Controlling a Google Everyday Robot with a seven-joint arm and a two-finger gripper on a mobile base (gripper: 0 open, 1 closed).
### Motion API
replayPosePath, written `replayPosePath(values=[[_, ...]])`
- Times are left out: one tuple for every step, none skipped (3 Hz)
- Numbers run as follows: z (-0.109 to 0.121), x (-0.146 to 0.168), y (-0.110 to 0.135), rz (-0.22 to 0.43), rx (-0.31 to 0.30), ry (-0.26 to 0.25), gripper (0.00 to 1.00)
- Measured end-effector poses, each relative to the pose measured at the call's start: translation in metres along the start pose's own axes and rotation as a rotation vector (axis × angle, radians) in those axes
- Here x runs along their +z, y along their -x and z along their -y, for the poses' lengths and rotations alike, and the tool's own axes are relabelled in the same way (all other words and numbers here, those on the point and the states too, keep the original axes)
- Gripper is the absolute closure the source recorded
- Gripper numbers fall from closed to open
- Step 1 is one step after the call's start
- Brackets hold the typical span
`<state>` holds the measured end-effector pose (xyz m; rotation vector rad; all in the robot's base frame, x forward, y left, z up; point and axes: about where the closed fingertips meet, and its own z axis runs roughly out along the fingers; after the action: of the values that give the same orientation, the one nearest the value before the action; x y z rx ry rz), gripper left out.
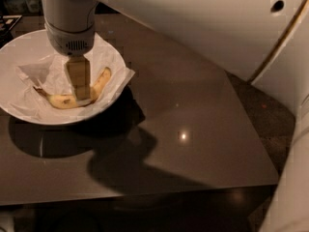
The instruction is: Pick banana from white bowl
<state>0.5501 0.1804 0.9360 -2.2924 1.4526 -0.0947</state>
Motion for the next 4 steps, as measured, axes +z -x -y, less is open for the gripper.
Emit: replayPosePath(values=[[0.001, 0.007, -0.006, 0.011, 0.012, 0.033, 0.18], [0.001, 0.014, -0.01, 0.014, 0.016, 0.066, 0.41], [-0.001, 0.027, -0.014, 0.015, 0.02, 0.107, 0.65], [-0.006, 0.045, -0.018, 0.013, 0.025, 0.164, 0.77]])
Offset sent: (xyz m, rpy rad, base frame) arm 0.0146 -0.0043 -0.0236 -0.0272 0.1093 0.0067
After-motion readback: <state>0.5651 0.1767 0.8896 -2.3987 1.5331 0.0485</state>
